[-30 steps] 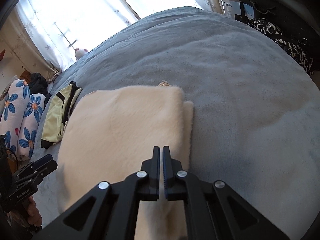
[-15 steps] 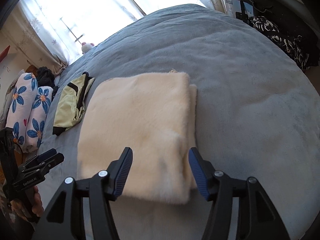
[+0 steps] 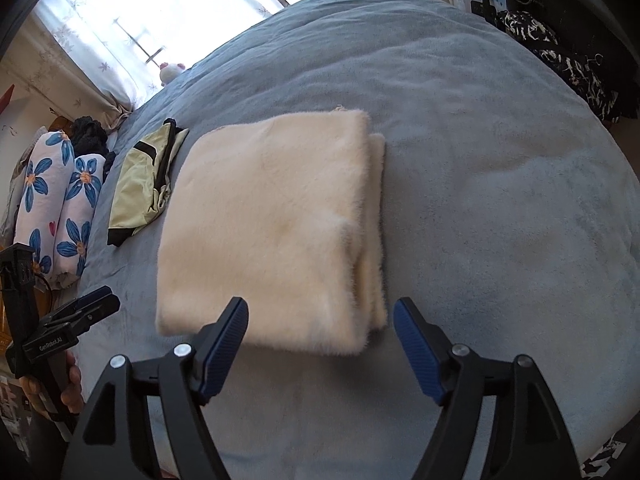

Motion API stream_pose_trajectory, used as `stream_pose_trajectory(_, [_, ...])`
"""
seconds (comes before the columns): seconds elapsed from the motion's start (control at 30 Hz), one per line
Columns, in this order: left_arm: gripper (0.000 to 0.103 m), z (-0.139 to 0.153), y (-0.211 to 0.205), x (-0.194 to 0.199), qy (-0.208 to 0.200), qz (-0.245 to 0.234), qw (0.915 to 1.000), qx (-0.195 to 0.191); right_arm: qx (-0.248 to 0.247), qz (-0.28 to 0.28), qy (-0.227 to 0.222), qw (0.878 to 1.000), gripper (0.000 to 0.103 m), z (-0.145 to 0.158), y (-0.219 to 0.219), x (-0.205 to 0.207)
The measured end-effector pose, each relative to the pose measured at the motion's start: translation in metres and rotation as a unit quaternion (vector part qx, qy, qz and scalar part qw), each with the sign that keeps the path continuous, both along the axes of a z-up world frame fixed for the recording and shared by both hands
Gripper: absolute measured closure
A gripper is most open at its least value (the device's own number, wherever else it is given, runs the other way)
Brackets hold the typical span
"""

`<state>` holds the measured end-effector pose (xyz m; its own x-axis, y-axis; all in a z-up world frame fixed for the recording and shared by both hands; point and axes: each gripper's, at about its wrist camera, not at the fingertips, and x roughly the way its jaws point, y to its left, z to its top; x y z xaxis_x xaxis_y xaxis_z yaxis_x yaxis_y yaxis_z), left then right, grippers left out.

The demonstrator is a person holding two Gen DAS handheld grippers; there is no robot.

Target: Fold large clothes

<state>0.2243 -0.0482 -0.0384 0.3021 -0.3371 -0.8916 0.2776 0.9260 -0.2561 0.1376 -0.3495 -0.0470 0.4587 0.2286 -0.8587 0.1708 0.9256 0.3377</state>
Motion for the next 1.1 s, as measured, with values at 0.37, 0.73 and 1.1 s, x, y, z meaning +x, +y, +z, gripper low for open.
stream_pose_trajectory(0.37, [0.022,-0.053,-0.009,0.041,0.059,0.002,0.9967,-0.056,0.065,0.006,0.035,0.997,0.027,-0.048,-0.025,0.051])
stream_pose_trajectory(0.73, [0.013,-0.101,-0.018,0.065,0.068,-0.006,0.9898,-0.125,0.178,0.038,0.019,0.983,0.027,-0.107,-0.041,0.083])
stream_pose_trajectory(1.1, [0.000,-0.137,-0.032,0.081,0.080,-0.004,0.9780,-0.192,0.246,0.083,-0.010,0.966,0.026,-0.133,-0.038,0.111])
